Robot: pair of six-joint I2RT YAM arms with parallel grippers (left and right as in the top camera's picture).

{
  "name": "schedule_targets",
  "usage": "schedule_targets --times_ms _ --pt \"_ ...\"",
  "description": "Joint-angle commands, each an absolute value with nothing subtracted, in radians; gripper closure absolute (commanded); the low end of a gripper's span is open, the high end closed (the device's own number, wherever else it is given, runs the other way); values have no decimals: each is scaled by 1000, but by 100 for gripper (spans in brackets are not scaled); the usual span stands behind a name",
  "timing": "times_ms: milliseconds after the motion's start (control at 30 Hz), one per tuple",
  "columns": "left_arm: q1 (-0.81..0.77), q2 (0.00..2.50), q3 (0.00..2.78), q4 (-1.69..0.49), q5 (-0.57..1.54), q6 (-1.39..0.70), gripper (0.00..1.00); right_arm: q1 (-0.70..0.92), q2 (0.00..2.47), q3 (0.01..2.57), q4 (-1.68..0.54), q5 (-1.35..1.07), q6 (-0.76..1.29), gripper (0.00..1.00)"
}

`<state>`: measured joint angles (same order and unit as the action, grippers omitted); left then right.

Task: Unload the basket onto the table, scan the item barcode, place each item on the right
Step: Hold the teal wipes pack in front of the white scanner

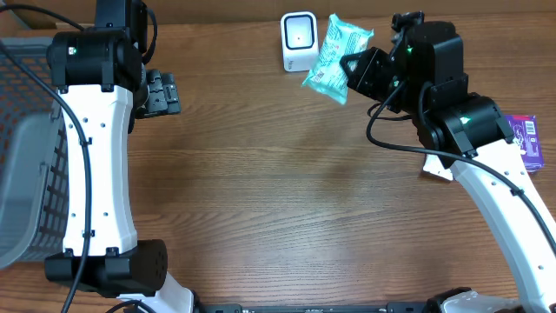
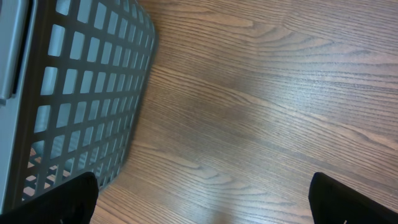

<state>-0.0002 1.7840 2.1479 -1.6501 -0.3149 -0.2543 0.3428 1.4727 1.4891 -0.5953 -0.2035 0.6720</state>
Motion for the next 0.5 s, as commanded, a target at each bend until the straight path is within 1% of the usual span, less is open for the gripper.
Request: schedule_targets --times_ms 0,133,267,333,400,467 --pt "0 1769 2162 -1648 -321 -243 1 355 1483 1549 -599 2 546 96" --pt "0 1769 2162 -1648 -321 -243 0 406 1570 1684 -622 226 435 96" --pt "0 1769 2162 -1648 -321 -243 0 482 1715 1820 -571 464 244 96" --pt "0 1769 2162 -1648 -321 -243 0 523 1793 1847 -478 600 104 96" --pt "0 1769 2162 -1648 -321 -243 0 557 1869 1846 -322 731 -73 96" --pt "0 1769 2162 -1648 -321 -243 0 584 1953 1846 -144 805 -273 96"
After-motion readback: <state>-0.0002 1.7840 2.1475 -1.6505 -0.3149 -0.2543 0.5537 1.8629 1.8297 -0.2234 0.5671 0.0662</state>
